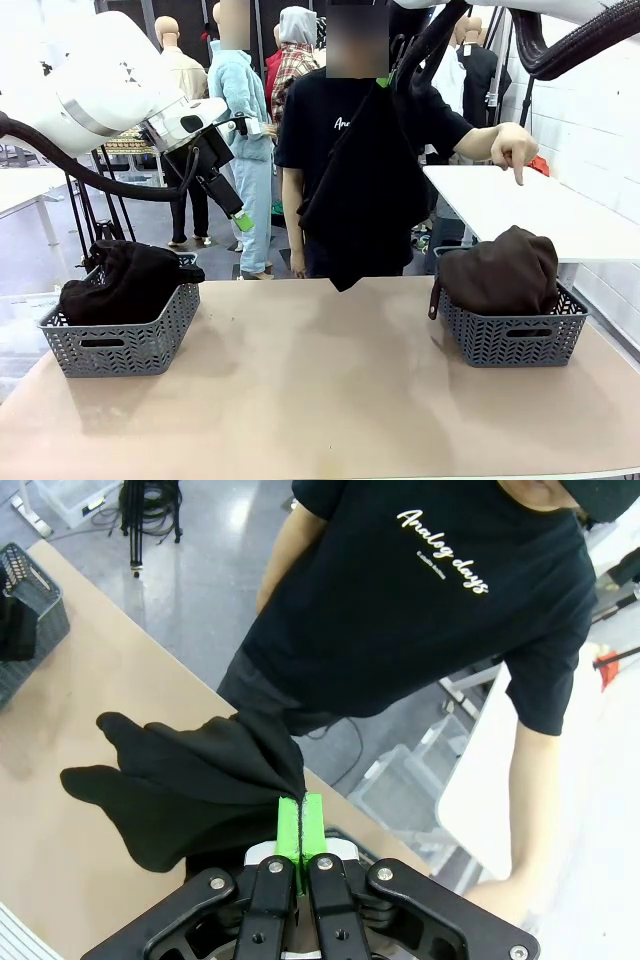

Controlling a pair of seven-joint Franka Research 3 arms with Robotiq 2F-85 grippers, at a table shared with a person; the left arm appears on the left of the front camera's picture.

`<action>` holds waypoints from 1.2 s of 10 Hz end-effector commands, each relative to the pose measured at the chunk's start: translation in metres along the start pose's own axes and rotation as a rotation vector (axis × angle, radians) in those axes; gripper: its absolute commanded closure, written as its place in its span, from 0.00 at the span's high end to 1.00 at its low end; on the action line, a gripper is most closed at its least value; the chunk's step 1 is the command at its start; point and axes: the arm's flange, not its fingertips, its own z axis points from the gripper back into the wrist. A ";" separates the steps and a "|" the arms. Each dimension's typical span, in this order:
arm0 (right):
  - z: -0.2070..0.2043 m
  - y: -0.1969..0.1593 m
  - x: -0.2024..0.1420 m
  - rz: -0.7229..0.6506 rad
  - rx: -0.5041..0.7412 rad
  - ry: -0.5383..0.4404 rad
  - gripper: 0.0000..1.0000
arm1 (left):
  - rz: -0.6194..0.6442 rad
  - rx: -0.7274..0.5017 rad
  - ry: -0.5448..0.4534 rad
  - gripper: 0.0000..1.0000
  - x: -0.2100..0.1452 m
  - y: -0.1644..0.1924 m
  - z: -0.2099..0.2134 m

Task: Sort the tops and bottoms.
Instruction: Sort the clothes according to human instructions.

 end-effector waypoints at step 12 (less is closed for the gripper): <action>0.006 -0.008 -0.001 -0.038 -0.007 -0.014 0.00 | 0.001 0.001 -0.003 1.00 -0.001 0.000 0.002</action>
